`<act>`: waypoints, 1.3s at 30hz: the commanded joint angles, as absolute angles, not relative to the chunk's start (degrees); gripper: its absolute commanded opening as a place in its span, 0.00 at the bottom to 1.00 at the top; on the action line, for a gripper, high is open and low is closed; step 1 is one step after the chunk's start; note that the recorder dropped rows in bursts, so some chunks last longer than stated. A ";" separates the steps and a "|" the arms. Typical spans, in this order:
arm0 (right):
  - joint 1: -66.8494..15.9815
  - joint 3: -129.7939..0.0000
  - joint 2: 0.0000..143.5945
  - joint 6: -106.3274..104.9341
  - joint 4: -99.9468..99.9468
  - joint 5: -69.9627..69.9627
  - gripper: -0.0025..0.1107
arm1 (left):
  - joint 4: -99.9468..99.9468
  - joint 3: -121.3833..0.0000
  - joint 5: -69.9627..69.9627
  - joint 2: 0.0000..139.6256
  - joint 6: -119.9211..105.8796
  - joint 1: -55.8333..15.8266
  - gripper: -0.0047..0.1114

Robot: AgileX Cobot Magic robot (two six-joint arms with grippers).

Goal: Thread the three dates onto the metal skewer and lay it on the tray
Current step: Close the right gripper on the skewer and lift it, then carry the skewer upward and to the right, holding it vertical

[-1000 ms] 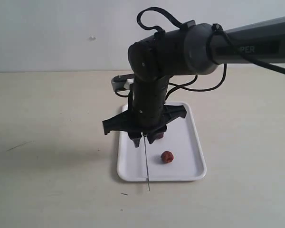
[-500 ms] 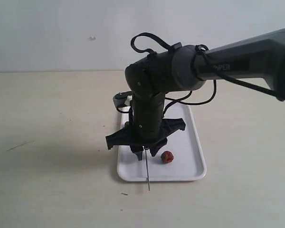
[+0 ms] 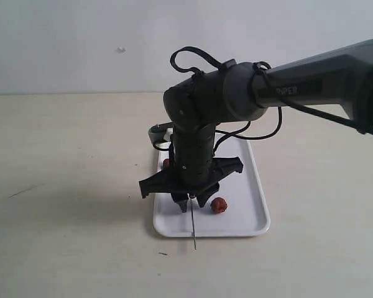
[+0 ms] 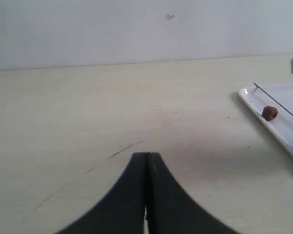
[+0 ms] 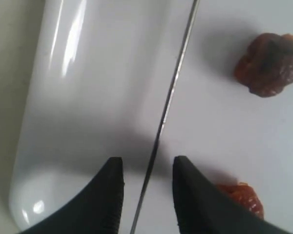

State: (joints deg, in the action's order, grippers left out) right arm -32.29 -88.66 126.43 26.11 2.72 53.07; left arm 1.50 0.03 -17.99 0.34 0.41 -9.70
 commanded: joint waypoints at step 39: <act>-32.36 -87.45 82.03 28.42 20.12 69.96 0.02 | 1.75 0.00 -17.89 0.00 0.70 -9.61 0.04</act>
State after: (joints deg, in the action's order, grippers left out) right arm -32.29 -88.89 86.43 32.46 21.01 68.82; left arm 1.50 0.03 -17.99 0.34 0.41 -9.70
